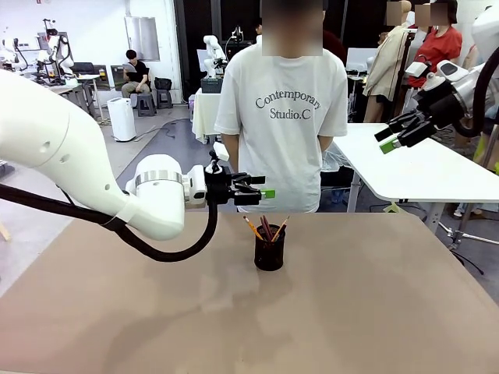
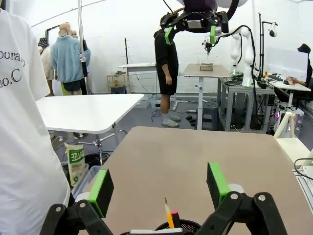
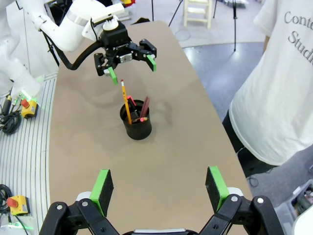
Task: Place the pens into the pen holder.
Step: Pick up a writing instrument from the table and place it into the Pen holder.
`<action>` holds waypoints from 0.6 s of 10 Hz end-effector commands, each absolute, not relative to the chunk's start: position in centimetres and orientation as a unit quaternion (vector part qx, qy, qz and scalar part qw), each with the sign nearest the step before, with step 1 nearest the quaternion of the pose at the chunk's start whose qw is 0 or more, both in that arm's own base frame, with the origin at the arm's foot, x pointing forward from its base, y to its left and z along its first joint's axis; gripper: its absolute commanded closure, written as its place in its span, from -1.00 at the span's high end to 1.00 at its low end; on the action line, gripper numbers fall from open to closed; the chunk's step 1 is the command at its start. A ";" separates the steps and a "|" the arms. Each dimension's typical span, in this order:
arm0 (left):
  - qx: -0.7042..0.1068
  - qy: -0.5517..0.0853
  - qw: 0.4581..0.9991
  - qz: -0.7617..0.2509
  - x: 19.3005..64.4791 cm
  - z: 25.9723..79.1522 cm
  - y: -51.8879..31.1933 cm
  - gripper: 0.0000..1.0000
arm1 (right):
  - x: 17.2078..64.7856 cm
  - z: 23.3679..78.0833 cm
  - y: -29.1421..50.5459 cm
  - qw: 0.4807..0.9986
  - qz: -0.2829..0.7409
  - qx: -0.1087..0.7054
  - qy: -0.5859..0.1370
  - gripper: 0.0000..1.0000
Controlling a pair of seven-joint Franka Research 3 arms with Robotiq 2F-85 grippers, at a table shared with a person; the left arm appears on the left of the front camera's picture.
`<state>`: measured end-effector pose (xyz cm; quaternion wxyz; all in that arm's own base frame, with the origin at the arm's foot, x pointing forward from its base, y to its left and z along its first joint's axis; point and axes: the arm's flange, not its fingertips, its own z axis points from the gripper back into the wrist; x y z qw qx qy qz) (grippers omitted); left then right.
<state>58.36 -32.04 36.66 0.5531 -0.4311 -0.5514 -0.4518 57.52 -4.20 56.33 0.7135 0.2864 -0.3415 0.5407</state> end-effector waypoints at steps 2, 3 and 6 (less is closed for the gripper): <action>-0.431 -0.553 0.552 -0.452 58.5 36.7 -32.0 1.00 | 57.5 56.6 -4.0 0.718 0.534 0.286 -0.343 1.00; -0.431 -0.551 0.553 -0.452 58.4 36.6 -32.0 1.00 | 57.5 56.6 -4.0 0.718 0.534 0.286 -0.343 1.00; -0.409 -0.467 0.556 -0.553 56.8 40.0 -28.2 1.00 | 57.5 56.6 -4.0 0.718 0.534 0.286 -0.343 1.00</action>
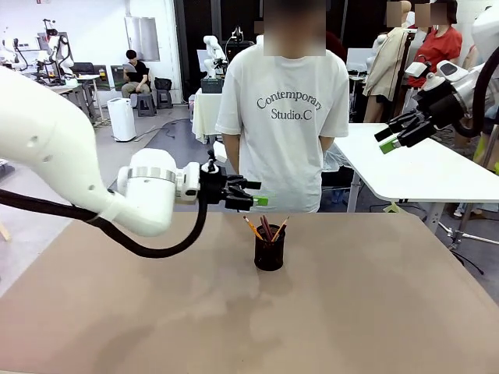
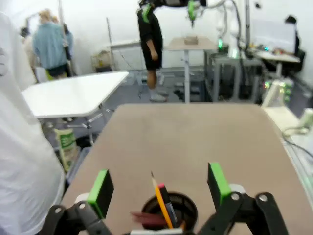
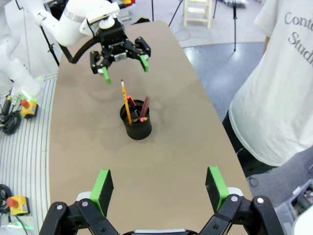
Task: Place the pens into the pen holder.
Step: Pick up a writing instrument from the table and place it into the Pen holder.
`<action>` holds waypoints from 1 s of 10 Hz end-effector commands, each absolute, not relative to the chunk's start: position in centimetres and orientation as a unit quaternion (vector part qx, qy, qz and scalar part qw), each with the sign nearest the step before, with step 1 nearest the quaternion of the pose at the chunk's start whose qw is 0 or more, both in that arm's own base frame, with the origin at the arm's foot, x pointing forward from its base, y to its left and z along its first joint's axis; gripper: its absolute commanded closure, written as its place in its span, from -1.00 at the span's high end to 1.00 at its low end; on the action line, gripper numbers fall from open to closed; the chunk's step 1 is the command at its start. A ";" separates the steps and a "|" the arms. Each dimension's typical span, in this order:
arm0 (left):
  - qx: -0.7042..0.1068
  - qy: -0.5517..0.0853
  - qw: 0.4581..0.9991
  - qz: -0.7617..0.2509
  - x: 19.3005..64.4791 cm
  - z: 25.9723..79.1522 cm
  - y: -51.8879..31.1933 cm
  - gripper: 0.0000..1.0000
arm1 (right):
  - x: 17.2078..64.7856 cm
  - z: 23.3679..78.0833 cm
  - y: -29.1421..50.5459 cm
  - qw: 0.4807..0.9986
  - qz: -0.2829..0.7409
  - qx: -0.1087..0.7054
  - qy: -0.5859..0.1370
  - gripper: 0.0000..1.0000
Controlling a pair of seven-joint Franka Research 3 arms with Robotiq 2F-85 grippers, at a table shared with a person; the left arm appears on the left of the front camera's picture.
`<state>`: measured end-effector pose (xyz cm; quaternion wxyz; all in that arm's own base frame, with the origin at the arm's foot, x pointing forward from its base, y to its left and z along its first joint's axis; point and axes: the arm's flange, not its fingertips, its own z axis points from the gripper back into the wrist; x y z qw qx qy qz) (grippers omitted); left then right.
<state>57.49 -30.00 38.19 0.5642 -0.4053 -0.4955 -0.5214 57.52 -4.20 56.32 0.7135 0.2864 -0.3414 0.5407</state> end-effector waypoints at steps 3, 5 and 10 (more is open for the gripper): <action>-0.383 -0.435 0.571 -0.581 56.8 43.7 -24.0 1.00 | 57.5 56.6 -4.0 0.718 0.534 0.286 -0.343 1.00; -0.349 -0.409 0.604 -0.589 56.7 46.5 -21.6 1.00 | 57.5 56.6 -4.0 0.718 0.534 0.286 -0.343 1.00; -0.294 -0.329 0.670 -0.597 57.1 52.2 -19.1 1.00 | 57.5 56.6 -4.0 0.718 0.534 0.286 -0.343 1.00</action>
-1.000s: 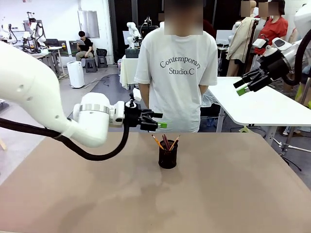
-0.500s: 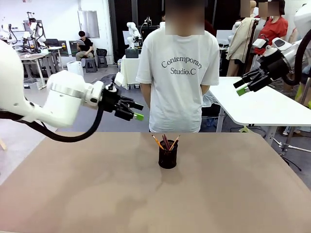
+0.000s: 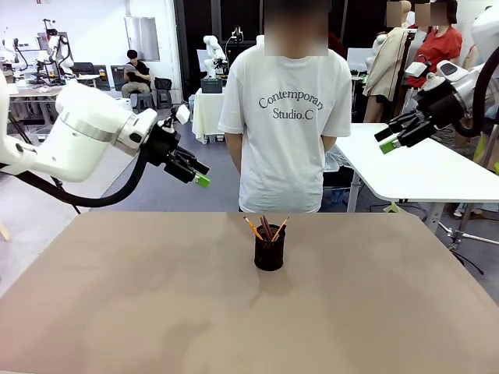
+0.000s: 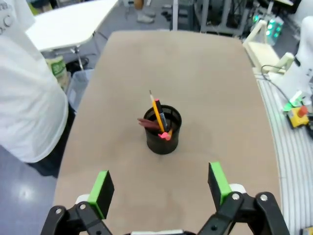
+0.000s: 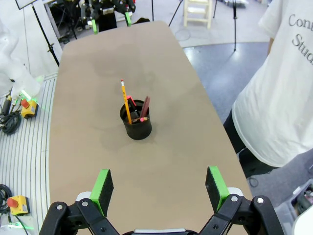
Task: Place the pens into the pen holder.
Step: Pick up a writing instrument from the table and place it into the Pen holder.
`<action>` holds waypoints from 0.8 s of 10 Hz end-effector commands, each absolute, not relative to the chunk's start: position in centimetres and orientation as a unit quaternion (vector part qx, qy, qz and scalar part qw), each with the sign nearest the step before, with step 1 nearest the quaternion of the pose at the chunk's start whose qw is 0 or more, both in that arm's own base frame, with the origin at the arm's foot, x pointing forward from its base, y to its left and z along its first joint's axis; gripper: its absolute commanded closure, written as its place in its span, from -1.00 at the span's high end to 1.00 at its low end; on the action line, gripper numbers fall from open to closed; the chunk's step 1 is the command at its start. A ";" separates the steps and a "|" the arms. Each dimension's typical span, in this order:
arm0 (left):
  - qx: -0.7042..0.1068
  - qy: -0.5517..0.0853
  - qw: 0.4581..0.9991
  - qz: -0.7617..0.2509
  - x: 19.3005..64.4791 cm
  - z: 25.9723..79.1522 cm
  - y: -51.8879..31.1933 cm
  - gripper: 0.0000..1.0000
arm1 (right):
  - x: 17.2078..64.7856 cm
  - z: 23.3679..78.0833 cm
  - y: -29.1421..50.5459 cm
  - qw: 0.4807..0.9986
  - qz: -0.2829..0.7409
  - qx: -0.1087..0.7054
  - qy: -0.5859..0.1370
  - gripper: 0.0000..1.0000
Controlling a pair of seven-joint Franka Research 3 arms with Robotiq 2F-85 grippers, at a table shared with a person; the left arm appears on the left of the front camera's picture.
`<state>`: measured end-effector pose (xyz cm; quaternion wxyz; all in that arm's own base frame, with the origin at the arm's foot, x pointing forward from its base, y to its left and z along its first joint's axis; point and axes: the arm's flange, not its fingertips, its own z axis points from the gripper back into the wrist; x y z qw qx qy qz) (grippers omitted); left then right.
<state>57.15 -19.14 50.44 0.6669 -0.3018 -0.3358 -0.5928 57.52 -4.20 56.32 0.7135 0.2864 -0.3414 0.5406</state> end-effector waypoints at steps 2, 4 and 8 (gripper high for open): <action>-0.273 -0.320 0.680 -0.601 57.2 54.3 -18.5 1.00 | 57.5 56.6 -4.0 0.718 0.534 0.286 -0.343 1.00; -0.261 -0.324 0.687 -0.596 57.5 55.4 -17.9 1.00 | 57.5 56.6 -4.0 0.718 0.534 0.286 -0.343 1.00; -0.256 -0.322 0.692 -0.593 57.8 55.5 -17.4 1.00 | 57.5 56.6 -4.0 0.718 0.534 0.286 -0.343 1.00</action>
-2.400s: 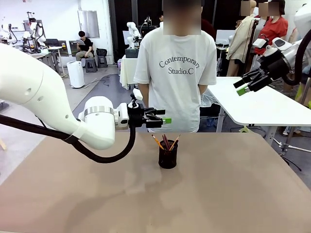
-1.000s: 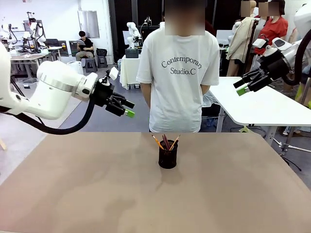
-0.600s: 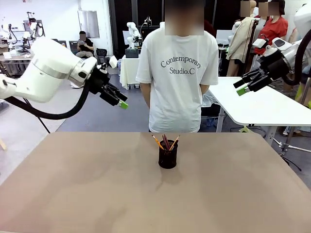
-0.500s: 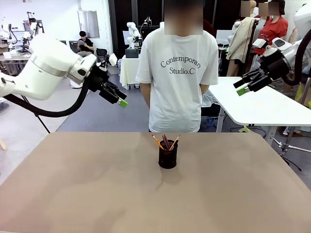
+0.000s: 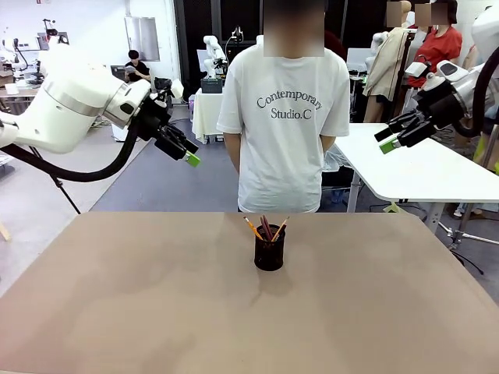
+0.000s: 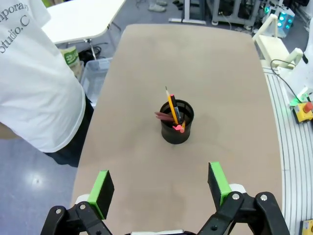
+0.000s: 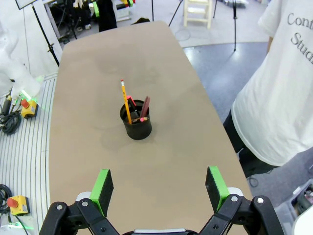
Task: Place the pens into the pen holder.
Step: Pick up a writing instrument from the table and place it into the Pen holder.
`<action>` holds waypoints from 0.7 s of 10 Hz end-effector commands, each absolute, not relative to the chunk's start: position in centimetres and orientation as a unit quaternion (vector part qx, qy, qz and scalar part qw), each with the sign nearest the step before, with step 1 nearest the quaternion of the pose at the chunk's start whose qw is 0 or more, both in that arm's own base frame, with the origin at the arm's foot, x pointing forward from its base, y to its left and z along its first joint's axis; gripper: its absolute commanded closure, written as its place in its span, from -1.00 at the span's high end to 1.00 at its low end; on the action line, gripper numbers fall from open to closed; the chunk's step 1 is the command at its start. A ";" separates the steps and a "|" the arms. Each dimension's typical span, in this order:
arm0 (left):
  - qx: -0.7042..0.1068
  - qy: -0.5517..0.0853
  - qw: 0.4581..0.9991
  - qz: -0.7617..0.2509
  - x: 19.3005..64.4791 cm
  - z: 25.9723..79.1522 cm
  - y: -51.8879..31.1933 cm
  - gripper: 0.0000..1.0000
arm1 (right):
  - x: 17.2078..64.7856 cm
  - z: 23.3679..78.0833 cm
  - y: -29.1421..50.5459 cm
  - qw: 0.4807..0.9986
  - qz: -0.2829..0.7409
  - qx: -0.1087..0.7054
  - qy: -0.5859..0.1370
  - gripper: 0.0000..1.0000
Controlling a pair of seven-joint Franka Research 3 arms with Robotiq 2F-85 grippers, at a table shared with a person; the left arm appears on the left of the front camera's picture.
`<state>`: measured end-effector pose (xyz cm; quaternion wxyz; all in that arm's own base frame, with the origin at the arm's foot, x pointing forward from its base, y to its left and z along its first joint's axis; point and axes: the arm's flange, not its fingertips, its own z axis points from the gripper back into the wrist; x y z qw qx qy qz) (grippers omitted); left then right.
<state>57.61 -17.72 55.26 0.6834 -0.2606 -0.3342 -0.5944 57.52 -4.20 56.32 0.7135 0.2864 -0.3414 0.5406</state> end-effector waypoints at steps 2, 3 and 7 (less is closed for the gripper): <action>-0.255 -0.316 0.698 -0.590 57.8 55.6 -17.2 1.00 | 57.5 56.6 -4.0 0.718 0.534 0.286 -0.343 1.00; -0.250 -0.312 0.701 -0.590 57.8 55.7 -17.1 1.00 | 57.5 56.6 -4.0 0.718 0.534 0.286 -0.343 1.00; -0.248 -0.327 0.690 -0.597 57.8 55.7 -17.0 1.00 | 57.5 56.6 -4.0 0.718 0.534 0.286 -0.343 1.00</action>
